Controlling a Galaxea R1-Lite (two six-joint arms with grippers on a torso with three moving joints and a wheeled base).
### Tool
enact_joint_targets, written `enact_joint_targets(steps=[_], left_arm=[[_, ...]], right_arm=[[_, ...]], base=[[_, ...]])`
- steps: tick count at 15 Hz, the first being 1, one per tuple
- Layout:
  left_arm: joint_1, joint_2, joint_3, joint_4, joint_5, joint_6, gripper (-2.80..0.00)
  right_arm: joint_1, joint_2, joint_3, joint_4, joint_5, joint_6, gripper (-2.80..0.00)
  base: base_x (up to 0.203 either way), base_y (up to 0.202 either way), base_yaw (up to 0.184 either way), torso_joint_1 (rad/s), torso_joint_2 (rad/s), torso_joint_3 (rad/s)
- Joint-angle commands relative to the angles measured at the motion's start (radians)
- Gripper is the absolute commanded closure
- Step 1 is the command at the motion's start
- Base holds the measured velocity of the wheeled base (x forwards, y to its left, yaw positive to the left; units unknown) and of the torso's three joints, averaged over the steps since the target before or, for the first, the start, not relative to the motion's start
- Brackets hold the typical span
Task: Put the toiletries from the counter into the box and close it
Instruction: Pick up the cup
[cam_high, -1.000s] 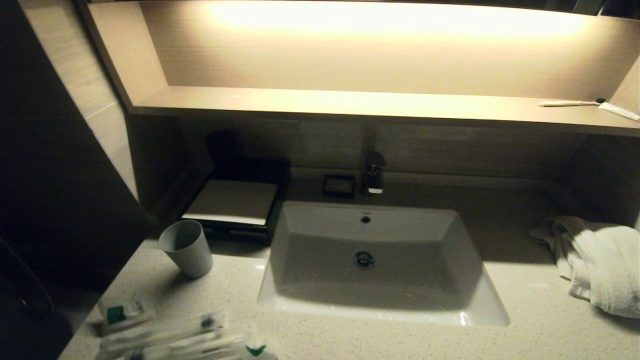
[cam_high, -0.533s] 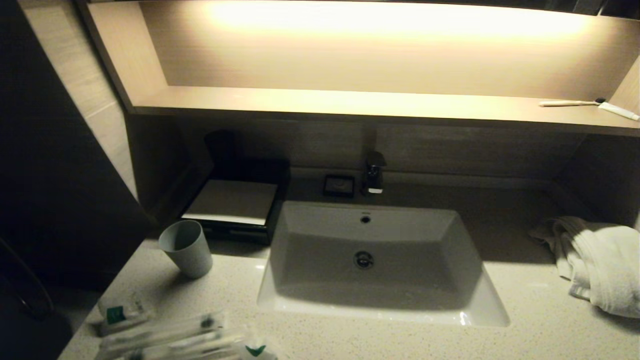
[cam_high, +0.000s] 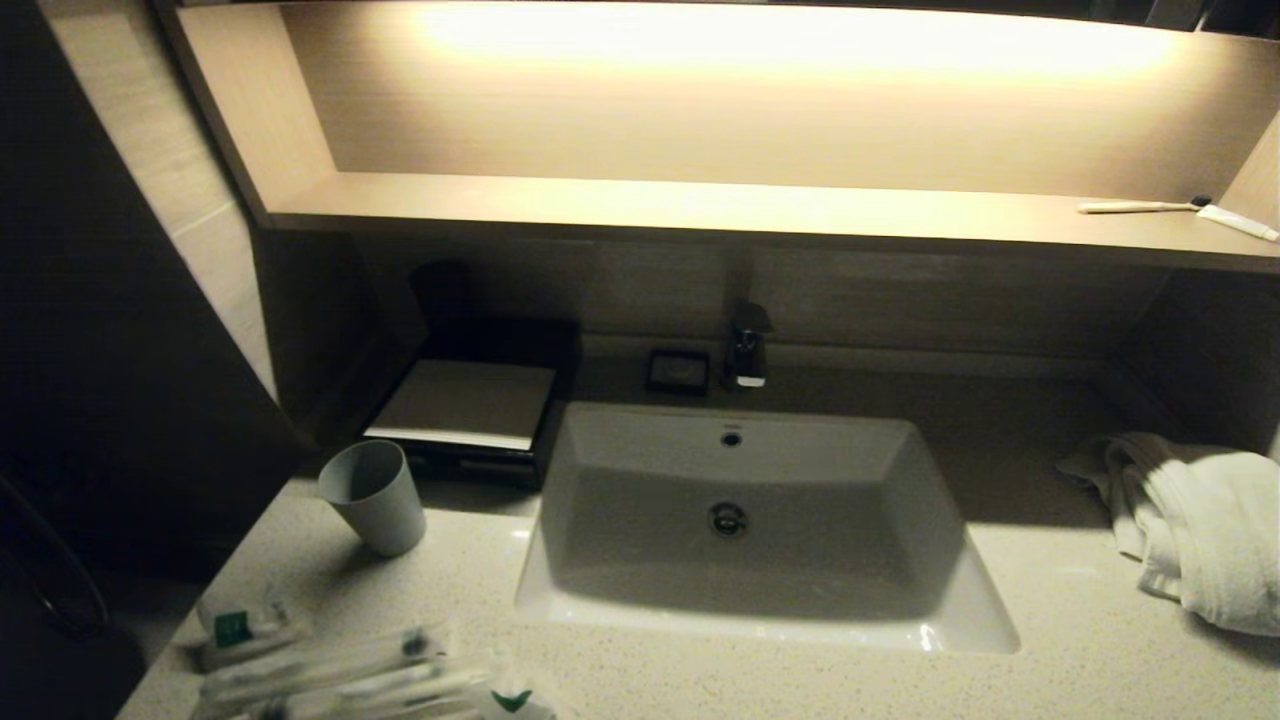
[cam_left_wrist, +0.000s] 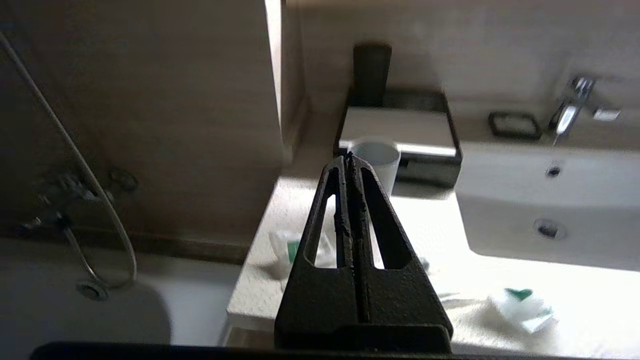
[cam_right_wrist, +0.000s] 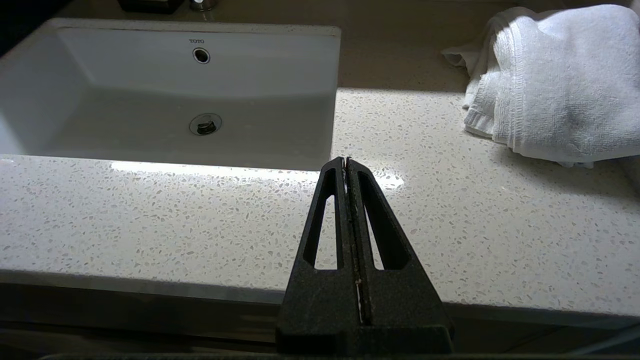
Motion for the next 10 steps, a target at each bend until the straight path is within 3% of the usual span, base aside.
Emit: enact_joint_targets(steps=[1, 6, 10], left_arm=[[0.0, 0.0, -0.065, 0.009, -0.001, 0.001, 0.0], [0.0, 0.0, -0.122, 0.016, -0.001, 0.003, 0.0], [0.0, 0.0, -0.238, 0.112, 0.031, 0.079, 0.0]], right_arm=[[0.0, 0.0, 0.0, 0.0, 0.001, 0.0, 0.0], [0.0, 0.0, 0.0, 0.0, 0.001, 0.0, 0.0], [0.0, 0.0, 0.0, 0.0, 0.001, 0.0, 0.0]], base=[[0.0, 0.0, 0.0, 0.0, 0.0, 0.0], [0.0, 0.0, 0.0, 0.0, 0.0, 0.0], [0.0, 0.0, 0.0, 0.0, 0.0, 0.0]])
